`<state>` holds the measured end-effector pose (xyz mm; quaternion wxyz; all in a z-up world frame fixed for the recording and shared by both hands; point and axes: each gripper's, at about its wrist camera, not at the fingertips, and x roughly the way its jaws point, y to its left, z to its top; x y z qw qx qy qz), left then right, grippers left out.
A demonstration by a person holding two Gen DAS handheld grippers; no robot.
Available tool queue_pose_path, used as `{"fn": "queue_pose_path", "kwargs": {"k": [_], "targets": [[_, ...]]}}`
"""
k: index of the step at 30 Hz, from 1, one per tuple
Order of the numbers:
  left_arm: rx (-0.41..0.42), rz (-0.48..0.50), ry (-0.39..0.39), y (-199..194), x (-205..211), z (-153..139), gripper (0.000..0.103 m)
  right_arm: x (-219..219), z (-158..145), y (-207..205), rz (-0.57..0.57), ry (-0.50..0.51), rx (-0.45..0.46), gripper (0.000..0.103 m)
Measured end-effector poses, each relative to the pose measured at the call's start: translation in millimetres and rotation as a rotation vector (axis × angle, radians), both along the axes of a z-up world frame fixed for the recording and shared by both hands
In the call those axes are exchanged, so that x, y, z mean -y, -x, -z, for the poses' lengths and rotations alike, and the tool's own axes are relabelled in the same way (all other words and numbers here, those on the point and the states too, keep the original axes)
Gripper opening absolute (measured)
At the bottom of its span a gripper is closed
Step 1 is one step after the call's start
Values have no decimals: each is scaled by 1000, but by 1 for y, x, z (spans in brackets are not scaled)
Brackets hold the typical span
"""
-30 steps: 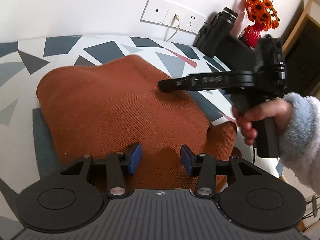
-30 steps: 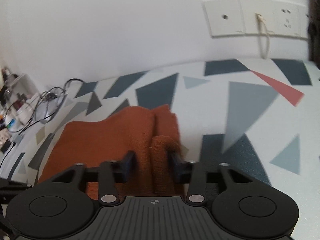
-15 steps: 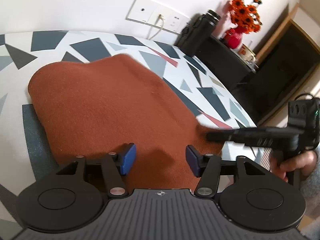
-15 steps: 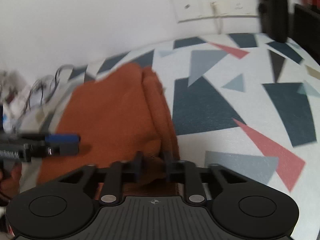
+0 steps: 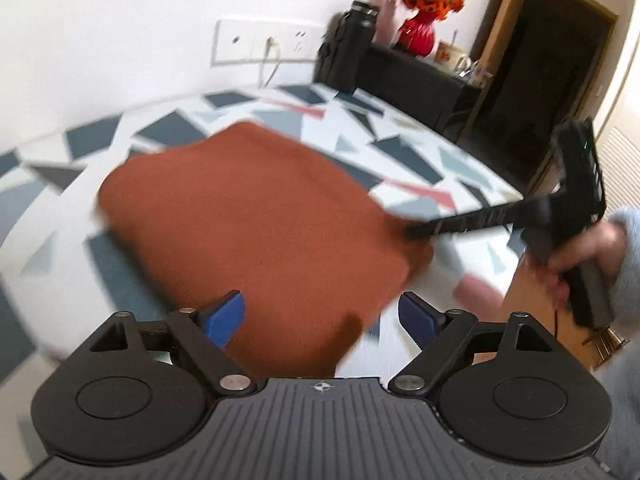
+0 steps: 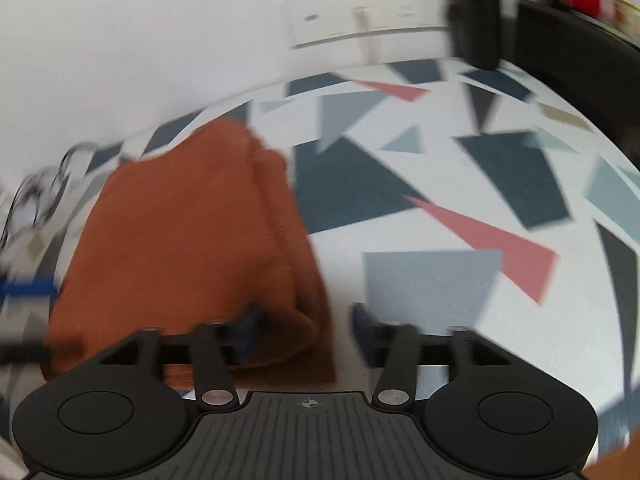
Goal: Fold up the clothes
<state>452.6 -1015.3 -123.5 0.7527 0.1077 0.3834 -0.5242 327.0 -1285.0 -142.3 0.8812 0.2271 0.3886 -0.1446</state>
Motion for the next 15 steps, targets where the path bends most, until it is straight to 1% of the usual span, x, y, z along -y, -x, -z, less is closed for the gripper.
{"fn": "queue_pose_path", "kwargs": {"k": [2, 3, 6, 7, 8, 9, 10, 11, 12, 13, 15], "targets": [[-9, -21, -33, 7, -10, 7, 86, 5, 1, 11, 56, -65, 23, 68], [-13, -34, -48, 10, -15, 10, 86, 8, 5, 14, 75, -96, 24, 68], [-22, -113, -78, 6, -15, 22, 86, 10, 14, 11, 79, -109, 14, 66], [-26, -142, -68, 4, -15, 23, 86, 10, 16, 8, 74, -110, 14, 64], [-29, -166, -69, 2, -14, 25, 86, 10, 17, 4, 59, -121, 16, 51], [-33, -187, -69, -1, -14, 28, 86, 8, 19, 0, 34, -135, 19, 34], [-30, -194, -72, -3, -15, 30, 86, 6, 19, -3, 11, -130, 14, 33], [-6, -197, -82, -2, -17, 31, 85, 2, 18, -5, -7, -103, 2, 32], [22, -201, -95, -1, -18, 32, 85, -3, 17, -7, -31, -75, -10, 31], [70, -208, -117, 0, -21, 32, 85, -5, 16, -7, -50, -67, -21, 30], [130, -246, -150, -6, -28, 31, 85, -8, 15, -5, -75, -131, -46, 28]]}}
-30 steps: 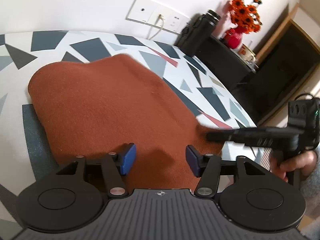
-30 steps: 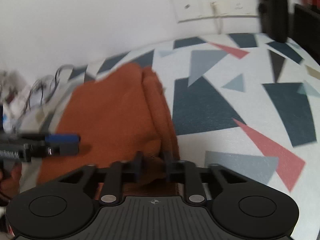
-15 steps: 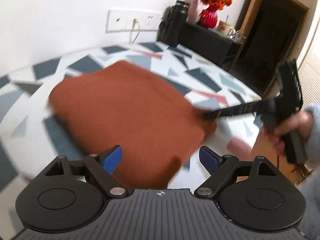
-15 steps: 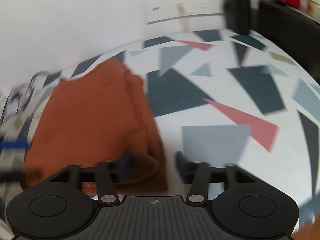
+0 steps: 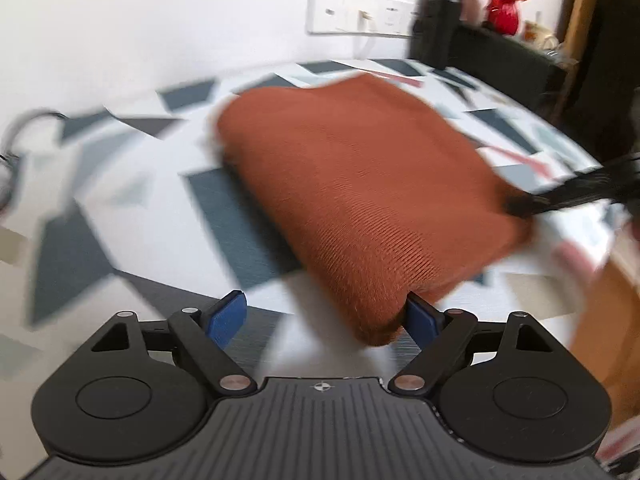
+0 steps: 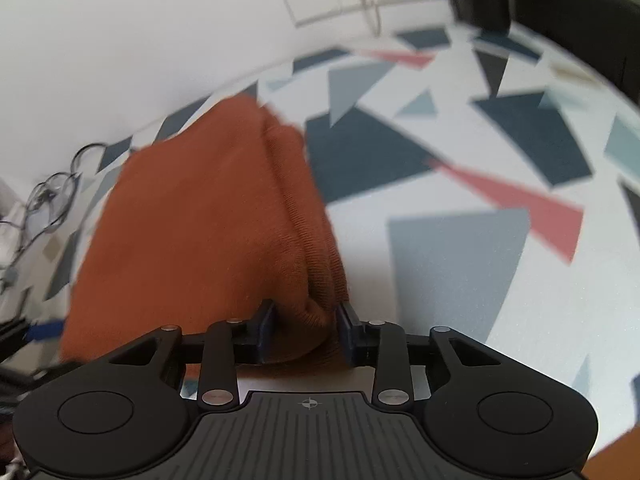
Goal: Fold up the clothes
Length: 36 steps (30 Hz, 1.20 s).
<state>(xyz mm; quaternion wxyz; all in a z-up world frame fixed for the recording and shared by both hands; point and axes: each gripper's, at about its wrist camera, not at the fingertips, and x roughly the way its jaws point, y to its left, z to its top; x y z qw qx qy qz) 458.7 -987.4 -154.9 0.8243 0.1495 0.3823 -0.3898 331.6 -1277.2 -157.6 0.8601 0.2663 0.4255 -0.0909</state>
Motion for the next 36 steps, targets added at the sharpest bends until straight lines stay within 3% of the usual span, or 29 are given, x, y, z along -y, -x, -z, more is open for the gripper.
{"fn": "queue_pose_path", "kwargs": {"k": [4, 5, 6, 8, 10, 11, 14, 15, 16, 18, 23, 26, 27, 28, 30, 31, 36], "targets": [[-30, -145, -5, -46, -24, 7, 85, -29, -3, 4, -119, -115, -44, 28], [-13, -171, -16, -57, -26, 8, 86, -37, -4, 3, -155, -151, -47, 32], [17, -208, -39, -71, -27, 10, 88, -43, -7, 1, -179, -167, -46, 45], [45, -285, -64, -96, -27, 12, 91, -52, -19, -4, -200, -138, -30, 56], [48, -436, -109, -121, -28, 8, 84, -54, -36, -10, -198, -67, 17, 56], [30, -481, -91, -129, -33, 3, 80, -52, -44, -14, -189, -32, 42, 59], [-60, -507, 100, -126, -52, -21, 81, -30, -61, -31, -125, 68, 124, 79], [-87, -498, 127, -122, -52, -26, 83, -22, -64, -37, -102, 100, 149, 87], [-122, -477, 155, -116, -50, -28, 88, -12, -64, -47, -82, 129, 172, 89], [-197, -450, 201, -101, -44, -28, 91, 11, -58, -71, -52, 174, 209, 97], [-384, -437, 218, -74, -15, 0, 91, 55, -17, -136, -43, 115, 172, 97], [-405, -448, 190, -66, -2, 13, 91, 59, 5, -158, -87, 89, 93, 96], [-406, -446, 186, -65, 2, 17, 91, 57, 12, -160, -115, 90, 59, 89], [-407, -434, 189, -65, 3, 19, 91, 55, 15, -157, -138, 95, 49, 86], [-415, -415, 195, -67, 3, 22, 91, 51, 14, -144, -171, 110, 61, 70], [-420, -409, 196, -69, 2, 24, 91, 51, 14, -137, -175, 87, 56, 66], [-404, -342, 151, -86, 0, 23, 91, 37, 11, -90, -172, 9, 24, 65]]}}
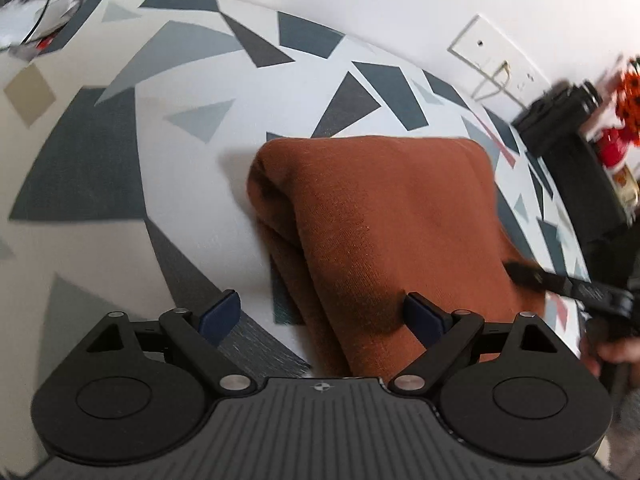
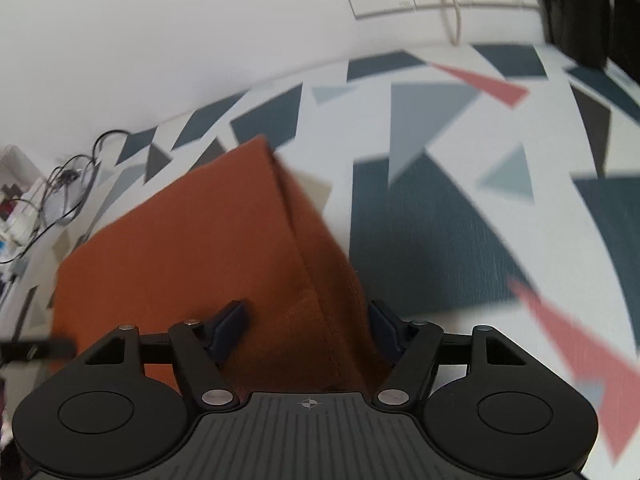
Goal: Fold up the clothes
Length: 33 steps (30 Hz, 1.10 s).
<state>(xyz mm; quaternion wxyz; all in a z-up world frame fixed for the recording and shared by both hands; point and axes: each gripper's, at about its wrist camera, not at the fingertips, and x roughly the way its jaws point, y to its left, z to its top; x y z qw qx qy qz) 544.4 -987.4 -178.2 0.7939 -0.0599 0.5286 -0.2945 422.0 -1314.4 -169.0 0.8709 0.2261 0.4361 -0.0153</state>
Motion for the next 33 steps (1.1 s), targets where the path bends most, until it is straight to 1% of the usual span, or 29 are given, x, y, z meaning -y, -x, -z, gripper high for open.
{"fn": "queue_pose_path", "kwargs": {"k": [3, 4, 5, 6, 7, 8, 9, 10, 12, 14, 16, 20, 22, 25, 26, 27, 28, 30, 31, 32, 33], "targets": [[0, 63, -27, -10, -2, -1, 92, -13, -1, 27, 24, -61, -33, 66], [-1, 82, -34, -13, -3, -1, 94, -18, -2, 35, 26, -90, -42, 66], [-5, 101, -36, -15, -3, 0, 97, -23, -2, 43, 29, -118, -52, 68], [-8, 131, -28, -16, -3, 1, 99, -27, -2, 50, 31, -141, -57, 75], [-1, 159, -28, -15, -2, 2, 101, -29, -2, 55, 31, -156, -55, 77], [17, 189, -42, -12, 0, 2, 102, -31, -3, 61, 38, -161, -49, 85], [37, 217, -57, -9, 3, 2, 102, -30, -5, 65, 55, -154, -34, 91], [61, 238, -76, -6, 6, 3, 103, -28, -7, 68, 71, -150, -9, 92], [104, 259, -104, 2, 10, 4, 103, -21, -8, 71, 103, -152, 35, 102], [121, 247, -98, 4, 10, 4, 103, -16, -6, 67, 126, -140, 45, 102], [126, 231, -92, 4, 10, 5, 103, -14, -1, 59, 123, -119, 37, 102], [130, 213, -96, 5, 11, 5, 103, -24, 3, 39, 69, -47, 38, 102], [132, 206, -88, 5, 10, 5, 103, -33, 2, 31, 25, -18, 33, 102], [149, 193, -71, 8, 7, 6, 103, -51, -1, 23, -48, 23, 29, 83], [155, 190, -67, 8, 7, 6, 103, -55, -2, 21, -68, 27, 31, 69], [159, 188, -64, 9, 6, 7, 103, -59, -3, 20, -86, 26, 34, 62], [160, 186, -63, 9, 6, 7, 103, -61, -3, 20, -94, 31, 33, 59], [157, 181, -66, 9, 7, 6, 103, -61, -6, 21, -110, 50, 37, 43], [148, 180, -68, 9, 8, 6, 103, -60, -7, 23, -116, 66, 41, 39], [139, 180, -71, 9, 10, 5, 103, -59, -8, 25, -122, 79, 47, 30], [128, 181, -71, 10, 12, 5, 102, -56, -8, 27, -124, 81, 52, 27]]}}
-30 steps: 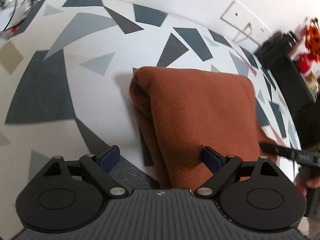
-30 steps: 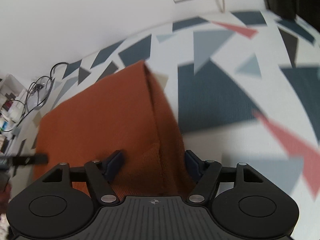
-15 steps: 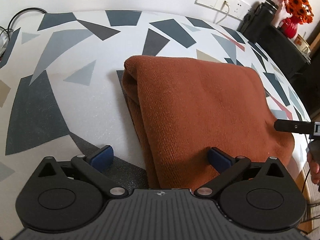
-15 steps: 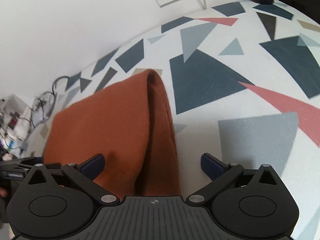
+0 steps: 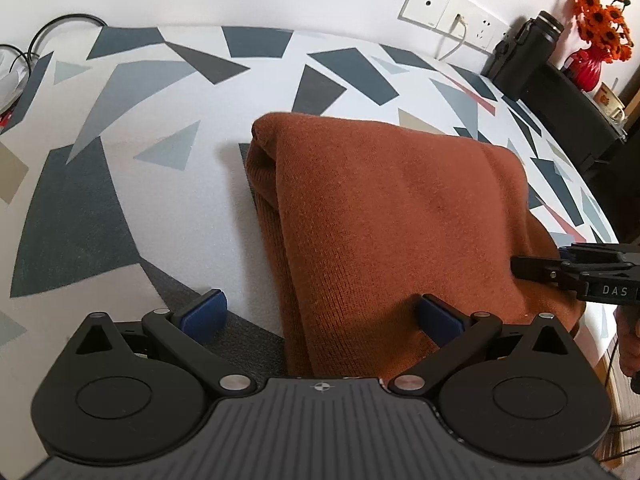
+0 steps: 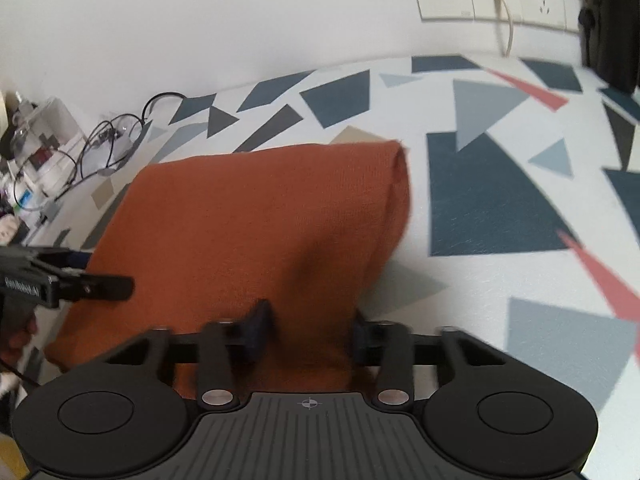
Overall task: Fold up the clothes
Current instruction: 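Grasp the folded cardigan edge with both grippers side by side, then lift the folded cardigan off the table with both grippers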
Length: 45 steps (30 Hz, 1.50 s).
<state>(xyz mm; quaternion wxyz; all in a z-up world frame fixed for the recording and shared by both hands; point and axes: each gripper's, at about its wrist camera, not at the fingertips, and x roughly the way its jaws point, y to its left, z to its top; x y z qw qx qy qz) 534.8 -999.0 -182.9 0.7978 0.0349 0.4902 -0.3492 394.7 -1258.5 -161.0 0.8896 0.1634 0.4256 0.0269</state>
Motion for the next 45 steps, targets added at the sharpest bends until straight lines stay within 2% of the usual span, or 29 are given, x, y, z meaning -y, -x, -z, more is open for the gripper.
{"fn": "queue_pose_path", "kwargs": {"k": [4, 8, 9, 11, 13, 16, 18, 19, 20, 25, 26, 27, 31, 33, 34, 35, 37, 38, 40, 45], "targets": [[-117, 63, 94, 11, 10, 0, 100, 9, 1, 11, -5, -18, 17, 26], [-169, 53, 151, 20, 16, 4, 98, 20, 4, 20, -7, -36, 27, 26], [-222, 38, 203, 16, 13, 7, 98, 25, 5, 23, -5, -46, 30, 26], [-320, -11, 296, 8, 5, 14, 88, 36, 6, 27, 3, -74, 31, 26], [-393, -56, 372, 1, -2, 23, 83, 45, 9, 28, 9, -111, 31, 26], [-461, -103, 466, -4, -10, 36, 76, 50, 11, 28, 13, -143, 35, 27], [-506, -141, 500, -6, -13, 45, 62, 50, 11, 28, 8, -147, 37, 29], [-524, -155, 507, -7, -13, 49, 44, 50, 11, 27, 7, -152, 35, 30], [-521, -149, 504, -7, -12, 50, 41, 51, 10, 26, 5, -158, 33, 35], [-509, -122, 489, -6, -6, 53, 41, 63, 0, 27, 45, -164, 65, 57], [-507, -119, 489, -7, -5, 53, 43, 68, -1, 29, 63, -163, 80, 68], [-505, -116, 489, -8, -3, 53, 43, 73, -1, 30, 78, -160, 87, 74], [-509, -100, 505, -11, -2, 56, 43, 85, 7, 23, 94, -150, 69, 78], [-514, -96, 515, -11, -3, 57, 43, 86, 11, 19, 73, -169, 90, 90], [-515, -93, 518, -12, -2, 58, 43, 85, 12, 17, 55, -181, 92, 92], [-512, -88, 517, -12, -2, 57, 43, 82, 12, 13, 31, -196, 92, 92], [-508, -78, 515, -13, -1, 57, 43, 78, 14, 6, -21, -233, 88, 79], [-506, -74, 515, -13, 0, 57, 44, 75, 15, 1, -43, -254, 82, 76], [-501, -67, 515, -13, 2, 56, 44, 67, 14, -6, -73, -254, 70, 76], [-486, -59, 514, -13, 7, 56, 45, 51, 16, -21, -155, -344, 31, 76]]}}
